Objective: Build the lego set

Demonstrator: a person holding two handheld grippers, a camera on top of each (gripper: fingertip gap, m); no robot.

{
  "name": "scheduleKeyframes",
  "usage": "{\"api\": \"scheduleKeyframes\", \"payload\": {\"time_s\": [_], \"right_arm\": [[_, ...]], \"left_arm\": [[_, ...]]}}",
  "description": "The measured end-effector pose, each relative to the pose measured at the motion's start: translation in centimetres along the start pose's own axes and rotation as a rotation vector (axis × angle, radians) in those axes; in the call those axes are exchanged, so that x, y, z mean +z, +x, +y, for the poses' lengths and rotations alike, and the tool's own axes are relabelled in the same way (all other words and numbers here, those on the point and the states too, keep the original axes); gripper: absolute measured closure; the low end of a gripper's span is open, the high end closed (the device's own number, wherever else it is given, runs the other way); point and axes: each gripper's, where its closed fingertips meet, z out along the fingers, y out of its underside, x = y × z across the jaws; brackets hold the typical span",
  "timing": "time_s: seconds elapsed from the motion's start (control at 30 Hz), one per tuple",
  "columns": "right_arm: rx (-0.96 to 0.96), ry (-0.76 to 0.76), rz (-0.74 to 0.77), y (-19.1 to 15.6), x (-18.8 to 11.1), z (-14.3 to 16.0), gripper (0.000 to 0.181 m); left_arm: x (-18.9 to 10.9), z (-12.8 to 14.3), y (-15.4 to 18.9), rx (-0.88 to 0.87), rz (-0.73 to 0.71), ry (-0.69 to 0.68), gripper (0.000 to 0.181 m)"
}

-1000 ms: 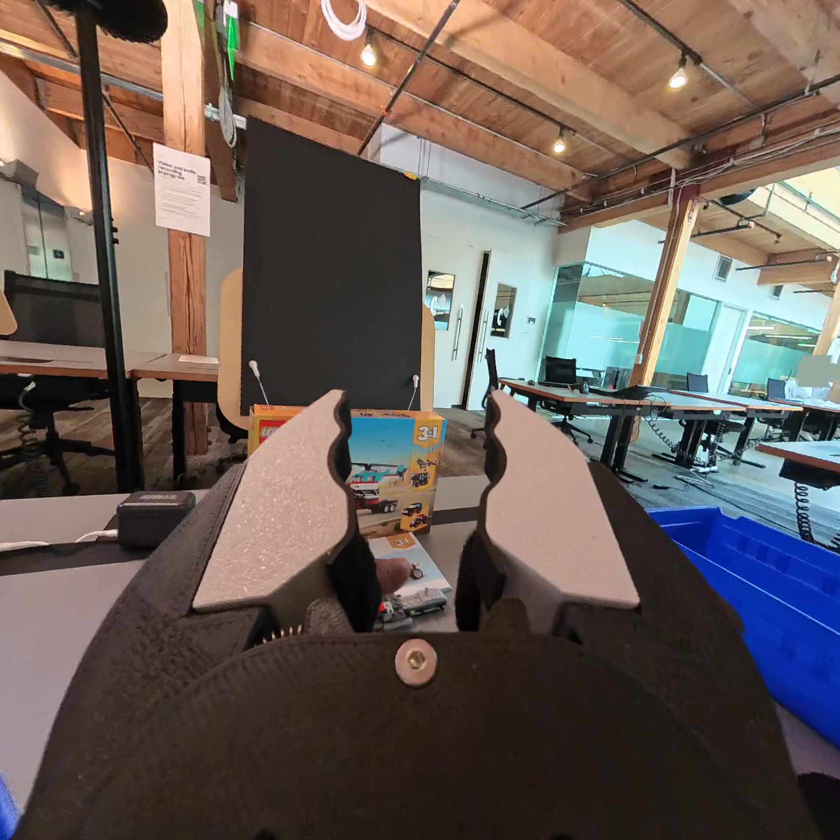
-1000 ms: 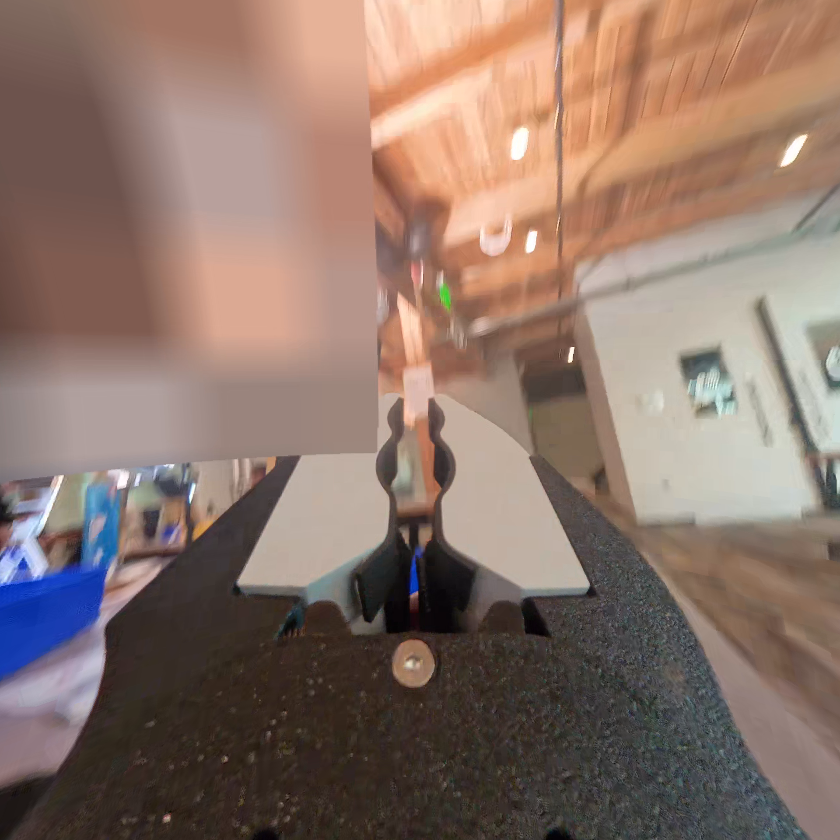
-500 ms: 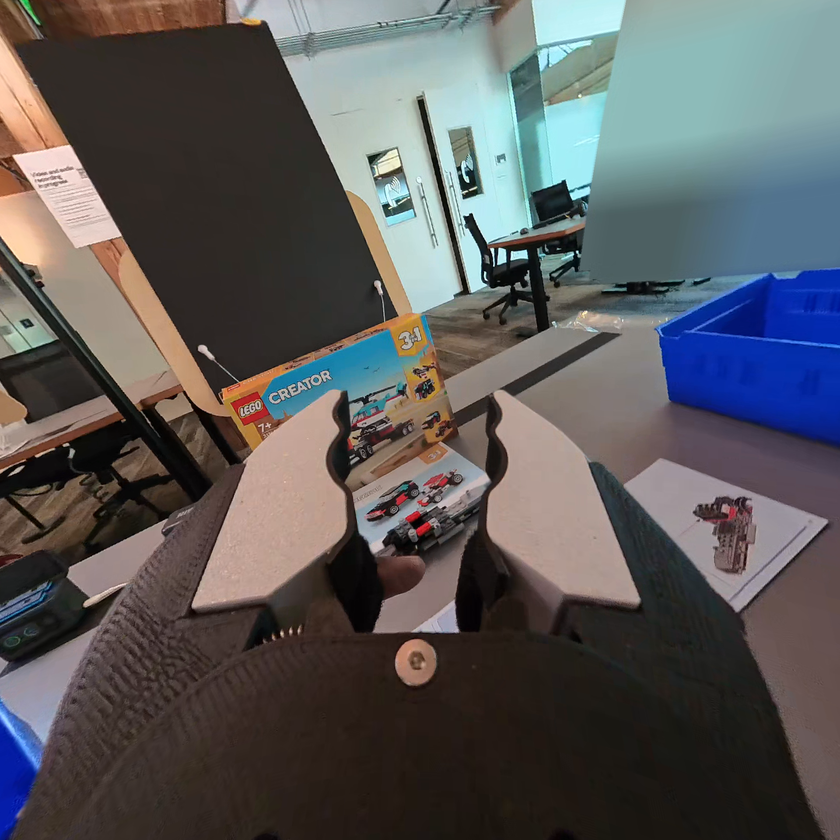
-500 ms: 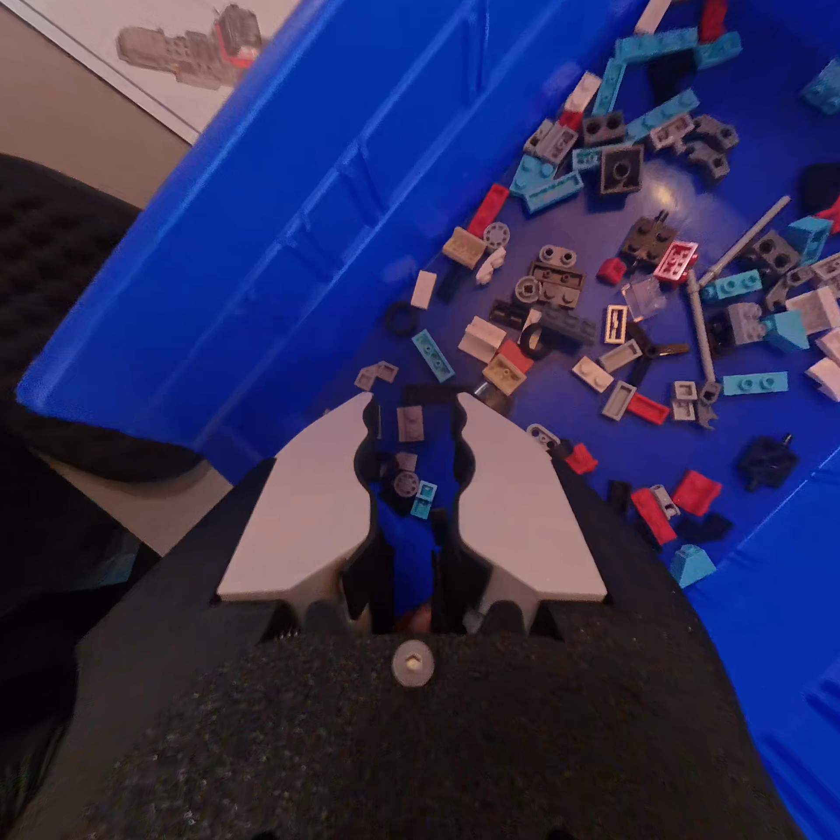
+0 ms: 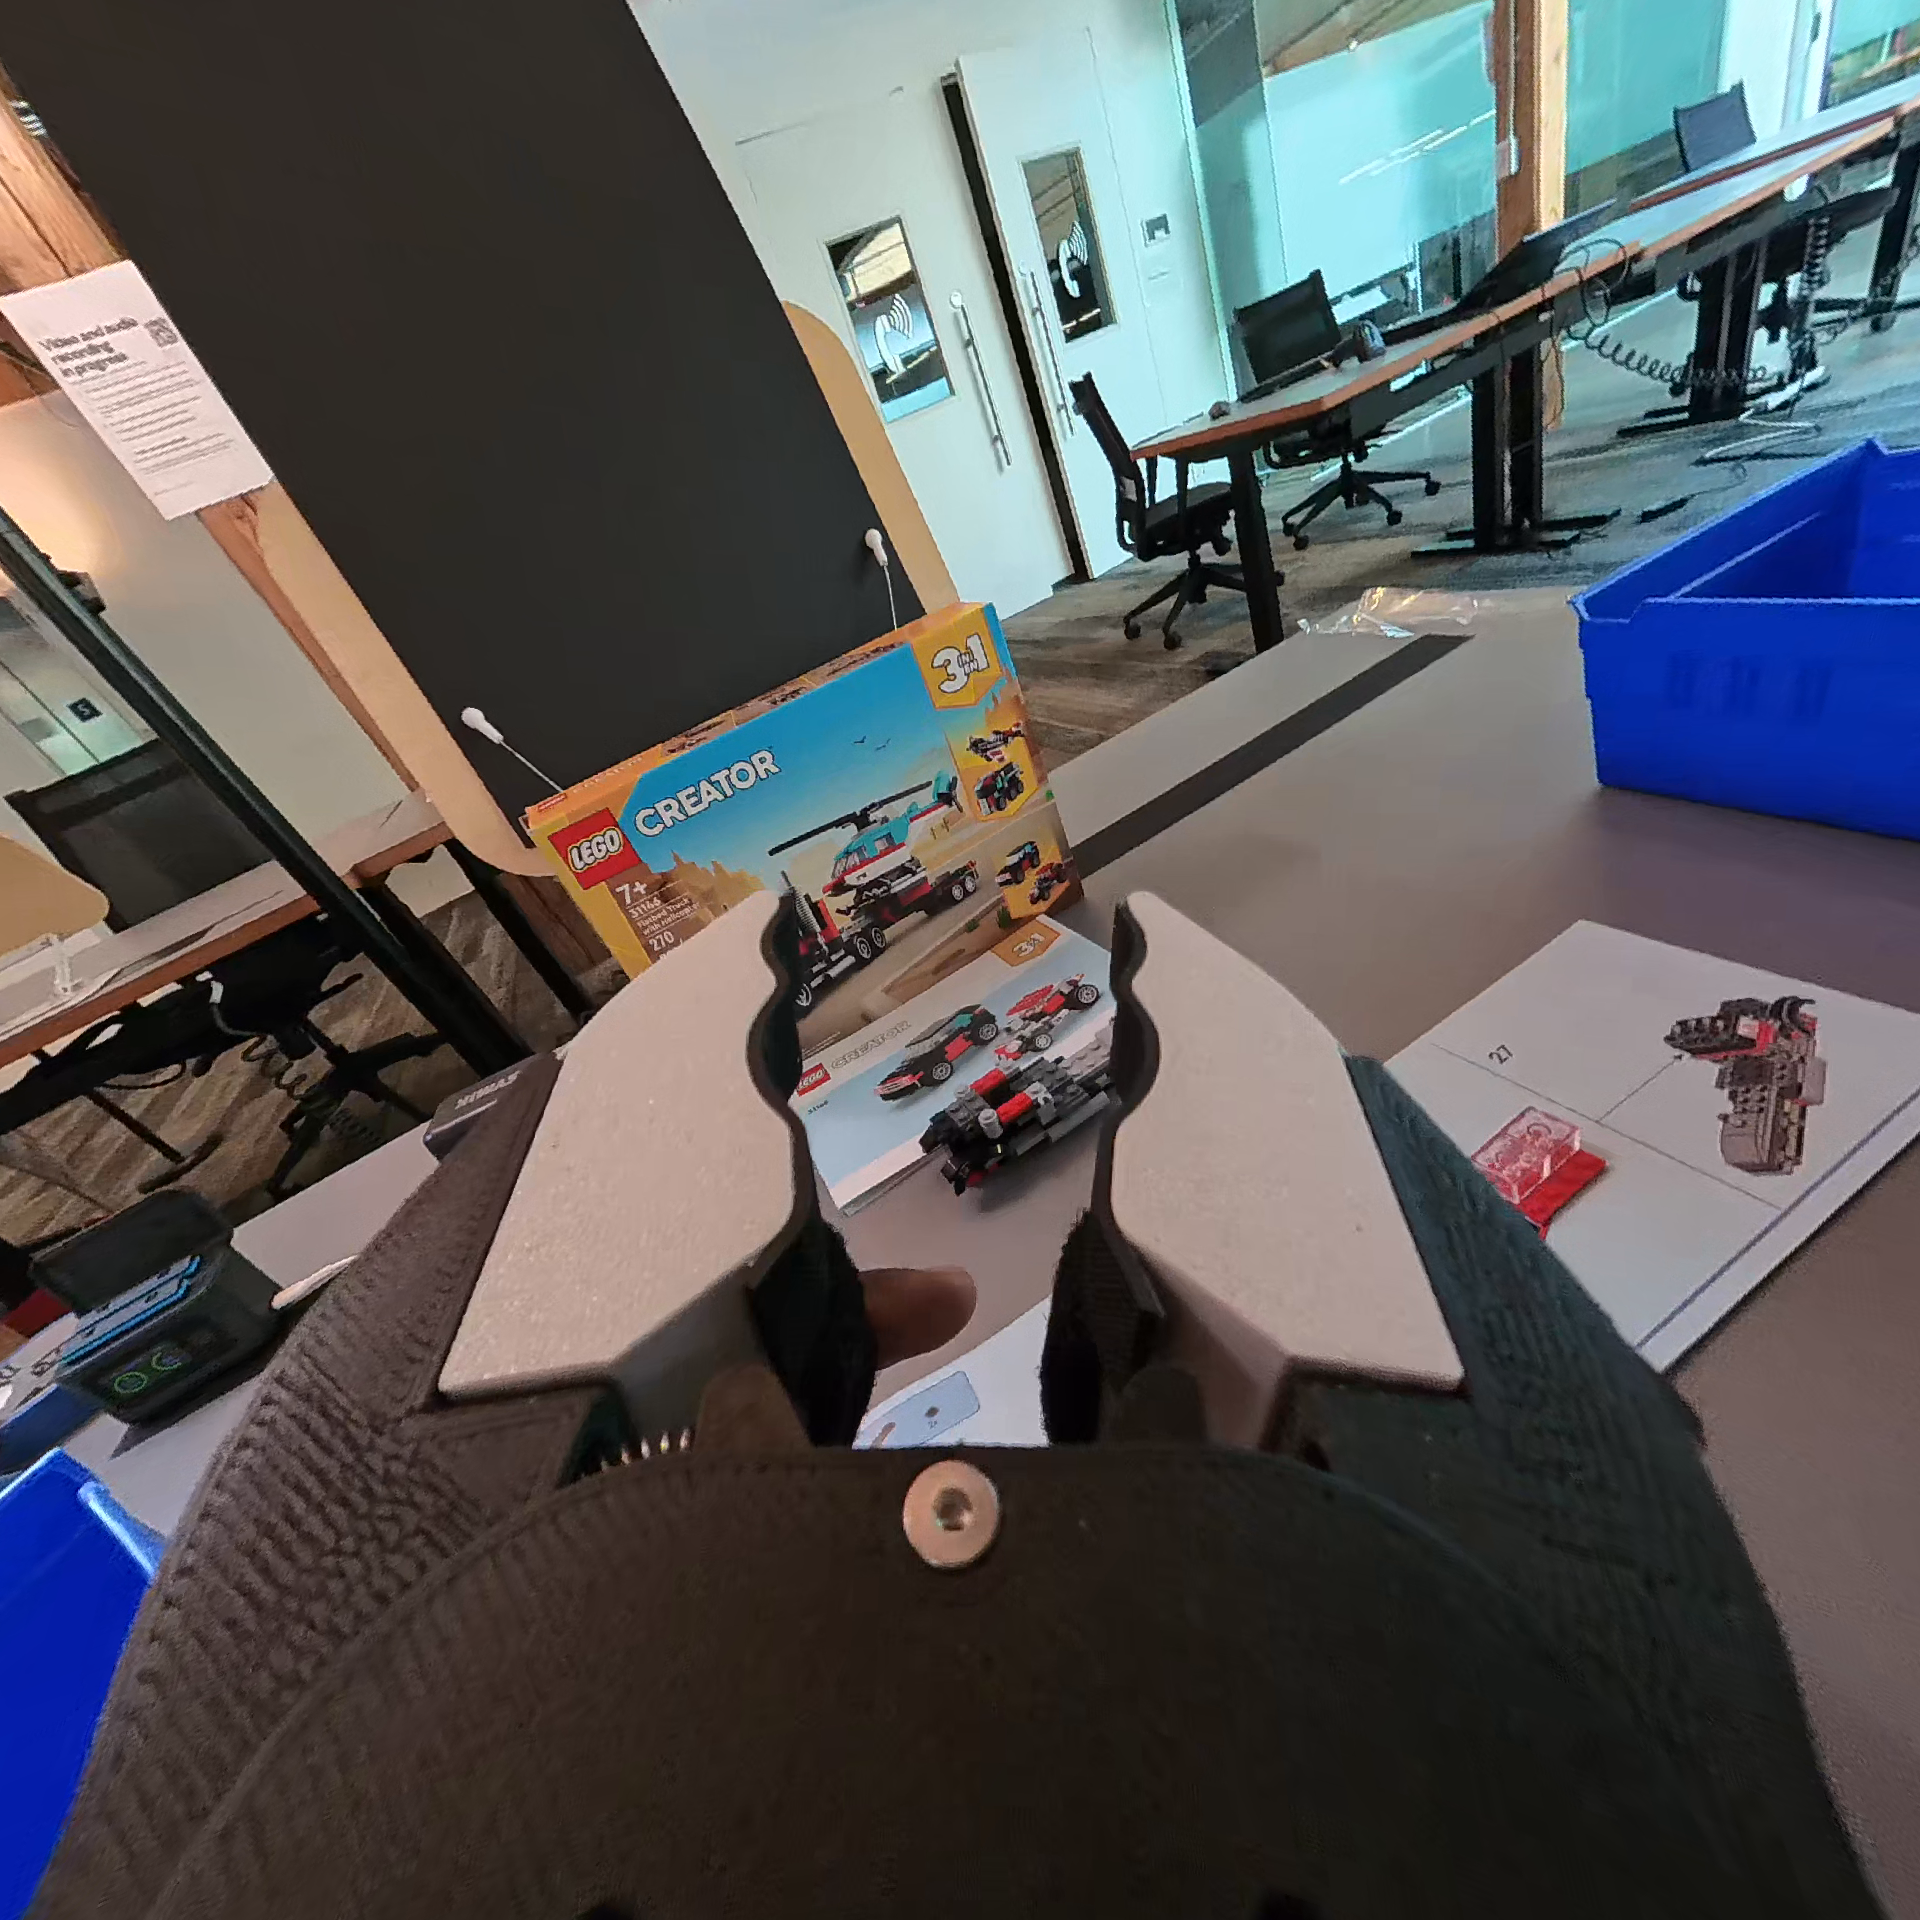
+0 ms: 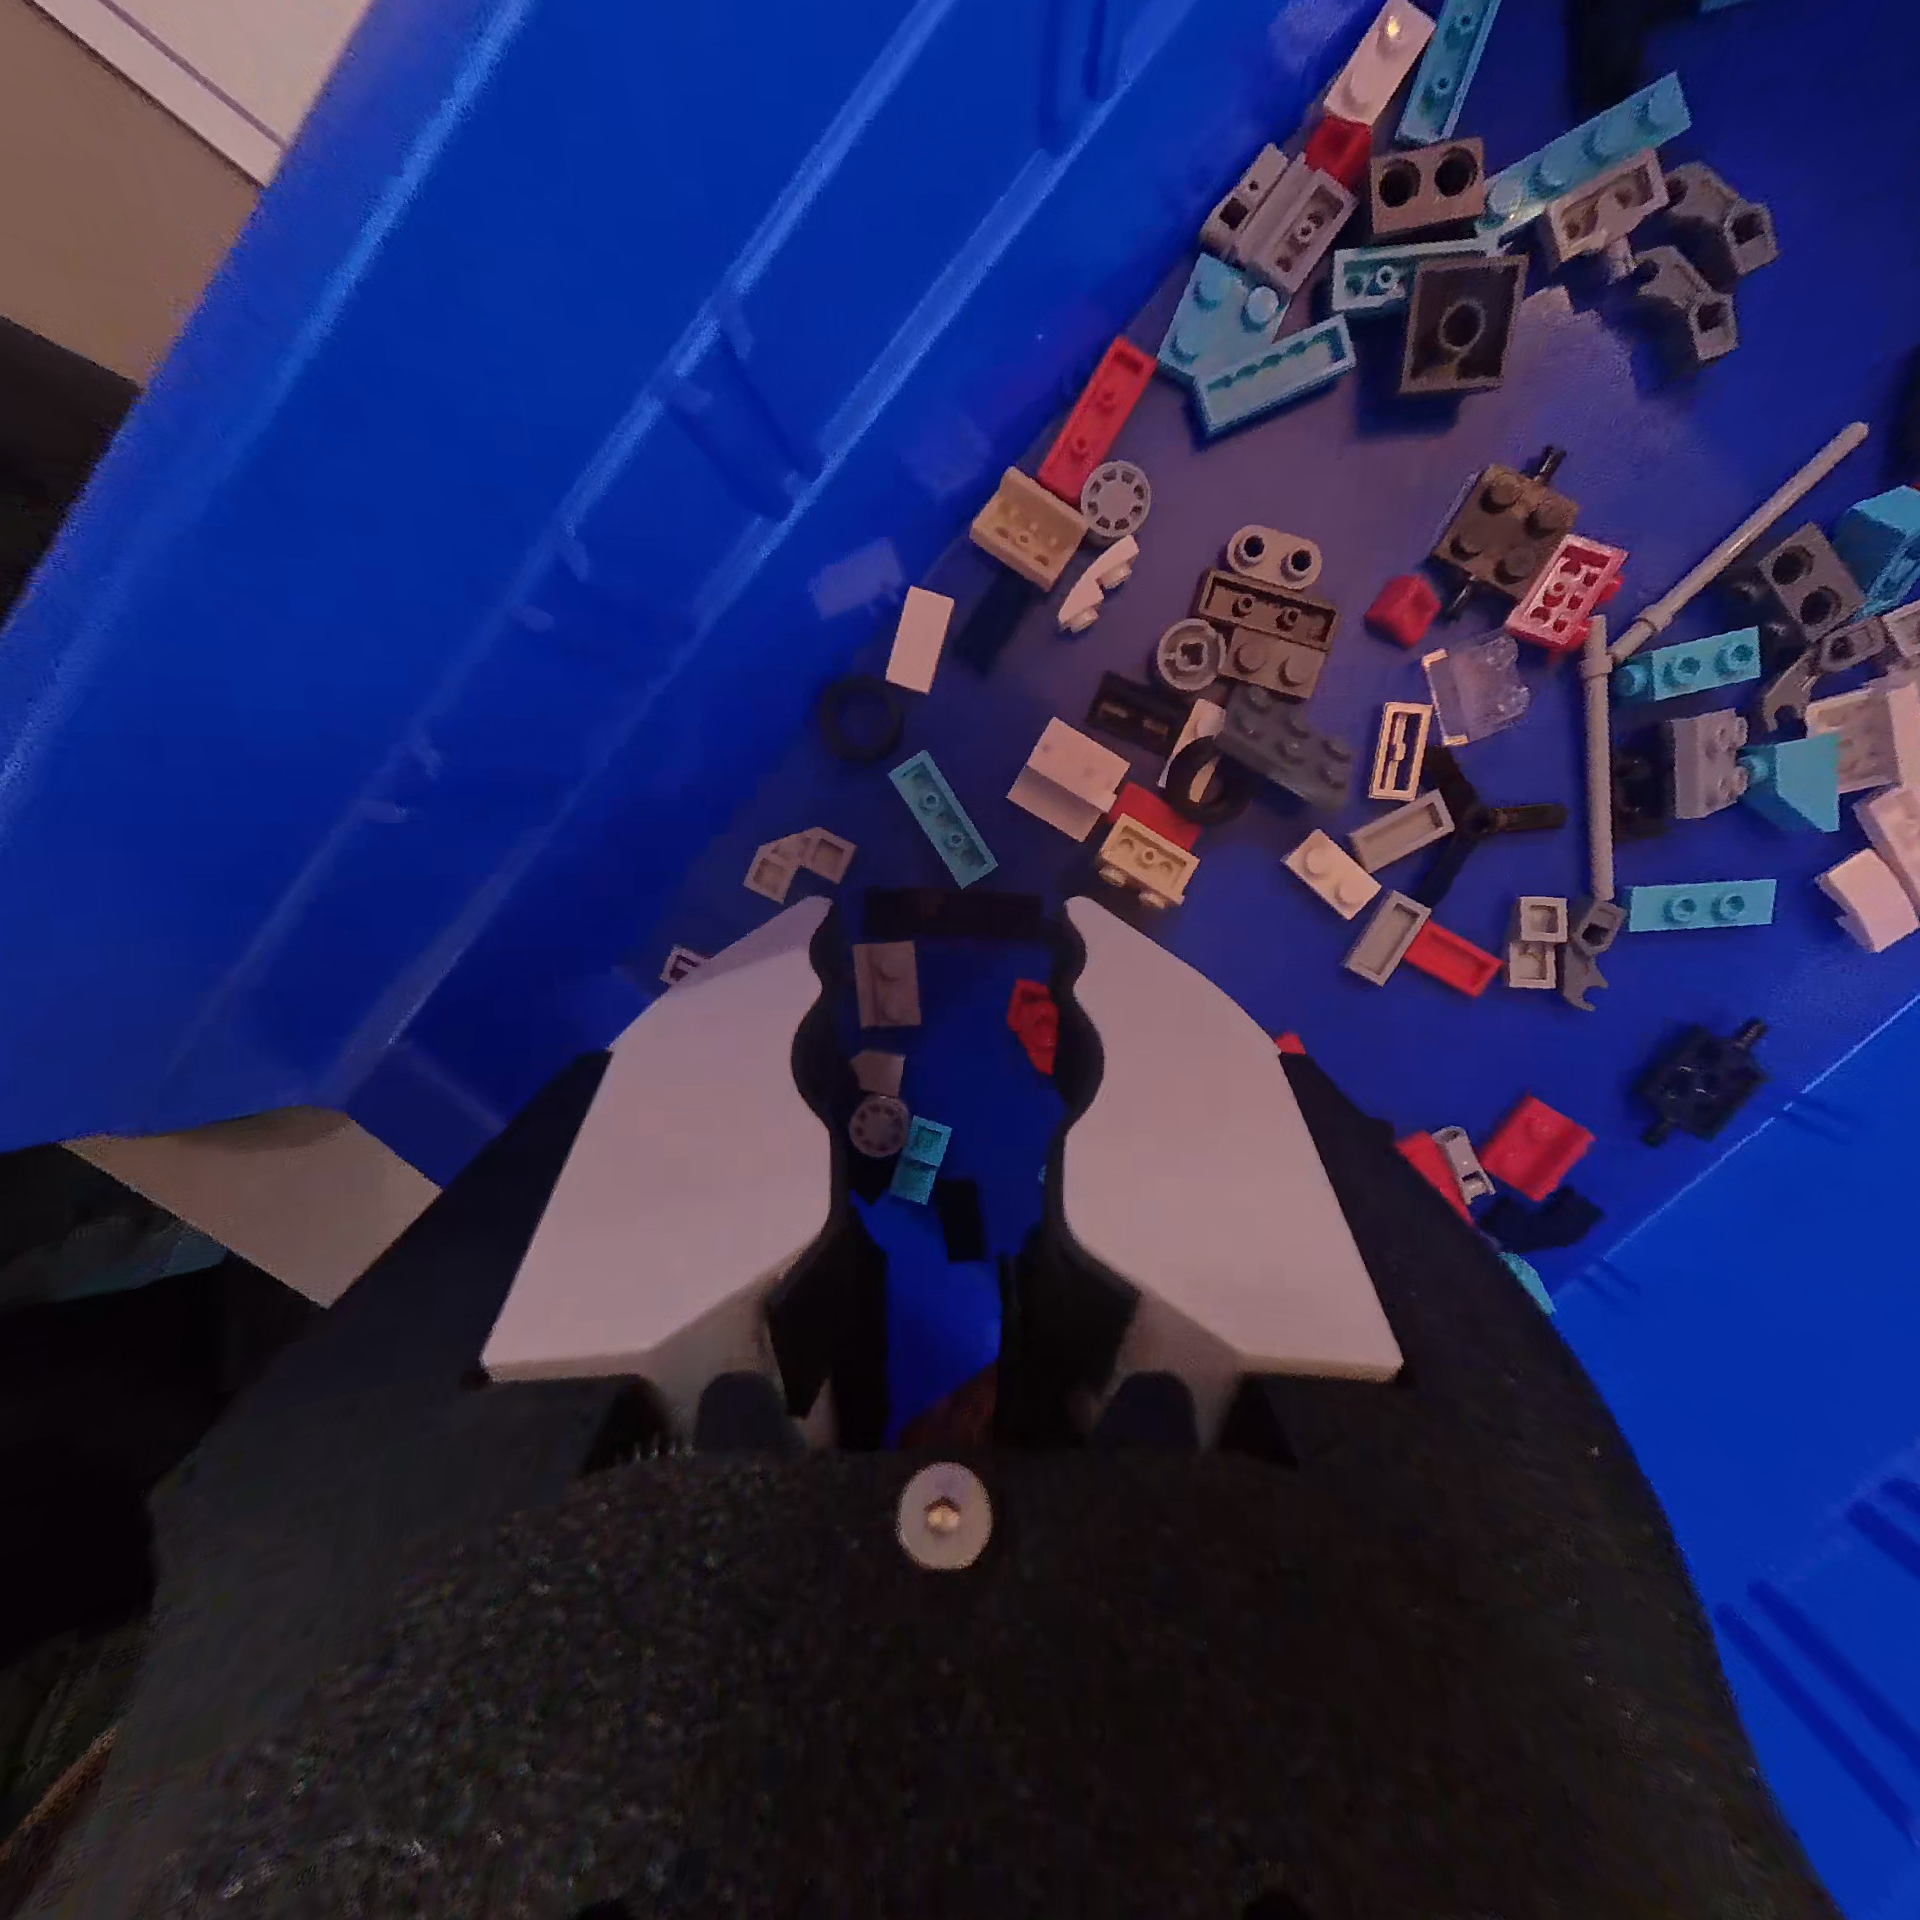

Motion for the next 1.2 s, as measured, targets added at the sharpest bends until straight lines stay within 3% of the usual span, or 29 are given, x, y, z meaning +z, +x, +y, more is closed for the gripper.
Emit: {"api": "scheduleKeyframes", "payload": {"time_s": [0.2,0.33,0.63,0.93,1.1,1.2], "right_arm": [[-0.102,-0.048,0.072,-0.1,-0.2,-0.1,0.14],[-0.084,0.005,0.01,-1.1,-0.8,-0.6,0.143],[-0.032,-0.063,0.024,0.2,0.0,0.4,0.14],[-0.055,-0.061,0.028,0.2,0.1,0.6,0.152],[-0.075,-0.008,0.051,0.4,-0.5,0.2,0.153],[-0.103,0.132,0.095,0.3,-3.0,-1.5,0.153]], "left_arm": [[-0.1,0.6,0.3,0.037,0.014,-0.019,0.124],[-0.6,0.7,0.0,0.044,0.015,-0.015,0.124],[-1.3,0.9,-0.7,0.044,0.001,-0.014,0.124],[-1.2,1.4,-0.5,0.062,0.008,-0.026,0.124],[-1.3,1.3,0.4,0.074,0.047,-0.011,0.124],[-1.4,0.9,1.4,0.042,0.091,0.021,0.124]]}}
